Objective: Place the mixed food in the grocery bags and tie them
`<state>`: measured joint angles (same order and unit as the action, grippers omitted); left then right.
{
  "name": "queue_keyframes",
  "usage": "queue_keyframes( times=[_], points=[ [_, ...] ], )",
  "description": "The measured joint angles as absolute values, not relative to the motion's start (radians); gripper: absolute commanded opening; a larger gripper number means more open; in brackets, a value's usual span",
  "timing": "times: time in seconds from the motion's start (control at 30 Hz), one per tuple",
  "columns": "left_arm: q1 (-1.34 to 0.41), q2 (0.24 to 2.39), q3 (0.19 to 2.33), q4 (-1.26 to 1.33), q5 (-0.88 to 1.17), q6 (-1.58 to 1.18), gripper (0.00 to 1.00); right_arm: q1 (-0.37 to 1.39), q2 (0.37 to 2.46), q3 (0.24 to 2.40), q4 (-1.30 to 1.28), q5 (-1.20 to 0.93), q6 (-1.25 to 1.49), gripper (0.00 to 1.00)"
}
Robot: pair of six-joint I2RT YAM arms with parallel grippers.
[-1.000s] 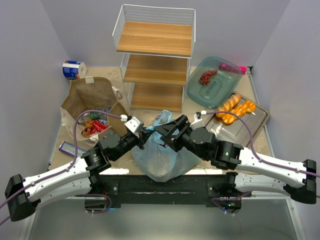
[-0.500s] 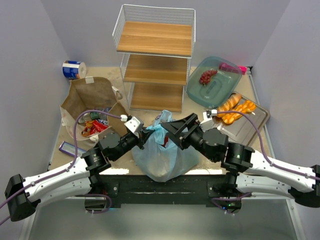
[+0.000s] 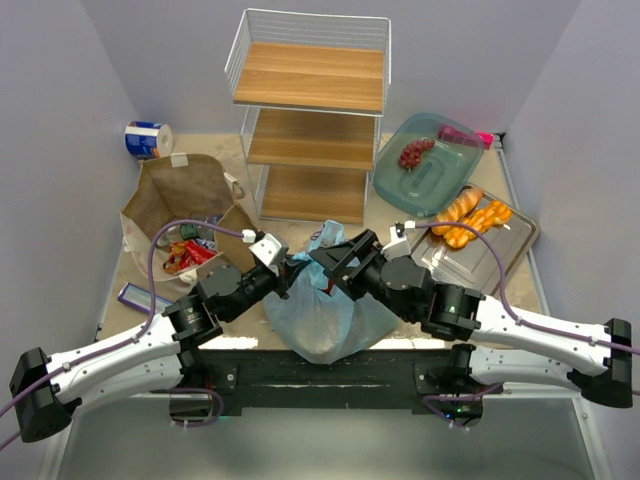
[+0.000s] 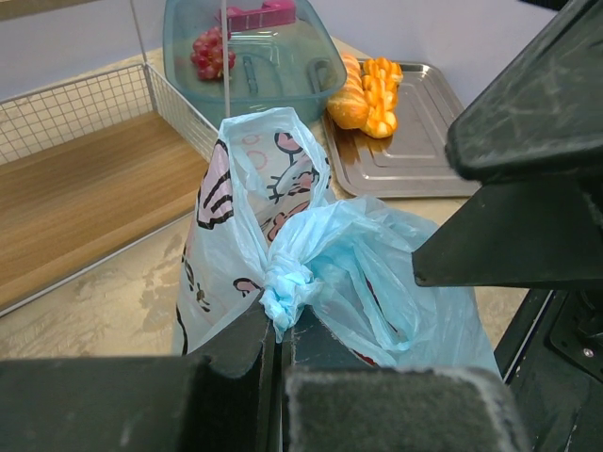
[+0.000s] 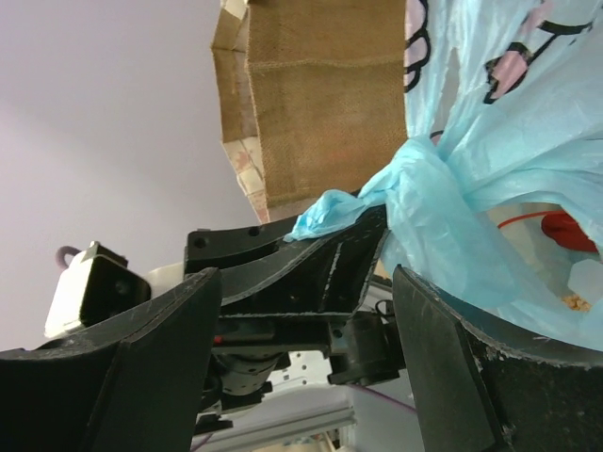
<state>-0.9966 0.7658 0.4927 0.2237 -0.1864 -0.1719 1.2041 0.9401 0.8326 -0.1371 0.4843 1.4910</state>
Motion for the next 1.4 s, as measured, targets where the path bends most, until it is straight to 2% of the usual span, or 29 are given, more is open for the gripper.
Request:
queue_keyframes(
  times=[0.8, 1.03, 1.27, 1.4],
  points=[
    [-1.015, 0.751, 0.493, 0.224, -0.16, -0.172, 0.0, 1.204, 1.038, 0.736, -0.059, 0.529, 1.572, 0.78],
    [-1.023, 0.741, 0.477, 0.23, -0.162, -0.172, 0.0, 1.204, 1.077, 0.714, 0.021, 0.567, 1.62, 0.74],
    [-1.037, 0.72, 0.443, 0.277, -0.148, -0.173, 0.0, 1.205, 1.092, 0.699, 0.084, 0.631, 1.664, 0.6],
    [-1.045, 0.707, 0.422, 0.303, -0.137, -0.173, 0.0, 1.206, 1.093, 0.696, 0.084, 0.667, 1.684, 0.46]
  ],
)
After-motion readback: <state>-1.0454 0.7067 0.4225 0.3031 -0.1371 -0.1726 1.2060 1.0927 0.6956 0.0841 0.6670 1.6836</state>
